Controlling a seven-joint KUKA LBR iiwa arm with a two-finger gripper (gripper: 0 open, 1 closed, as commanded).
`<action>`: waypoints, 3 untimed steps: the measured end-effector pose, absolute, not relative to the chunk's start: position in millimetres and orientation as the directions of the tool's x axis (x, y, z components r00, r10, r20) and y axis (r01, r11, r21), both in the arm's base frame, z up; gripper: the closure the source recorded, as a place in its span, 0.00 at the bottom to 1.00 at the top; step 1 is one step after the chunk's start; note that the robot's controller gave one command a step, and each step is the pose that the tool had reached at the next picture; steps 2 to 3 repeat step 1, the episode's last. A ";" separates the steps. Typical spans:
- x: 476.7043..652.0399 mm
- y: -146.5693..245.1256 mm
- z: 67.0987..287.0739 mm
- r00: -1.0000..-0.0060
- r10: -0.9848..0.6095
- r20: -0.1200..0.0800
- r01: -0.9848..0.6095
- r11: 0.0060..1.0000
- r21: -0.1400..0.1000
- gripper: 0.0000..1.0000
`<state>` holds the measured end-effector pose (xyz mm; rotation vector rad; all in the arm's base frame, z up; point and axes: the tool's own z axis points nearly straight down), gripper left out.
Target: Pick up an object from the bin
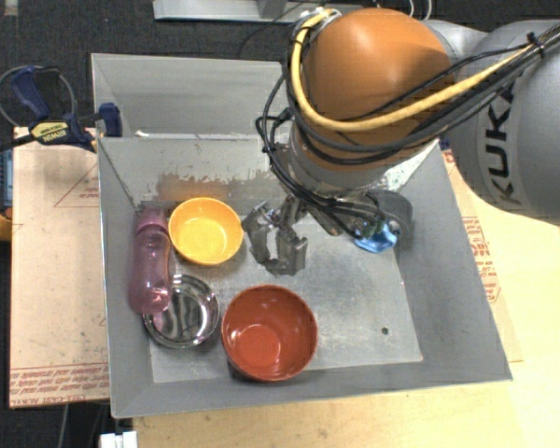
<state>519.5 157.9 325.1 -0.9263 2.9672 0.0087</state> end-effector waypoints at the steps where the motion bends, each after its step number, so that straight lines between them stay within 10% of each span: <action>1: 580.9 156.9 304.6 -0.900 -0.434 -0.039 -0.435 0.901 0.001 1.00; 3: 580.9 156.9 304.6 -0.900 -0.434 -0.039 -0.435 0.901 0.001 1.00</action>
Offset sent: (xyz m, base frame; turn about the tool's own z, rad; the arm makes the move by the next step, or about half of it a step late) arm 0.0376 0.0074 -0.0323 0.1402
